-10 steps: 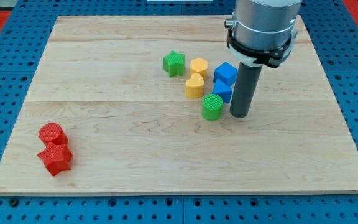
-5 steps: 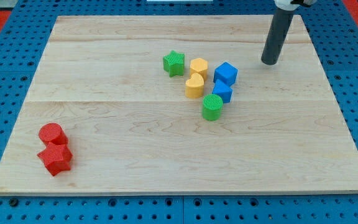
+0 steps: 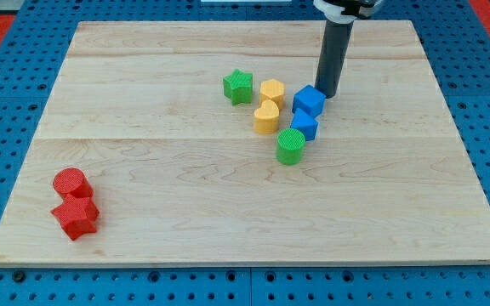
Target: Move your arm towards blue cube
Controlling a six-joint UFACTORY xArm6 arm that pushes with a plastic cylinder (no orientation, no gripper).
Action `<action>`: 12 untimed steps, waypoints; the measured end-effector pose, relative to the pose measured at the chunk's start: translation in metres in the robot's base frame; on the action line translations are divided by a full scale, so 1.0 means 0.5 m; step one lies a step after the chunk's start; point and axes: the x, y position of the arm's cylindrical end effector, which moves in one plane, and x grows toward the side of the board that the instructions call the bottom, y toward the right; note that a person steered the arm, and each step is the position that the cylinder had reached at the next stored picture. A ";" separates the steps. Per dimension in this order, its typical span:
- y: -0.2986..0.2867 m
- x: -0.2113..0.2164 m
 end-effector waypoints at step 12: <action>-0.097 -0.049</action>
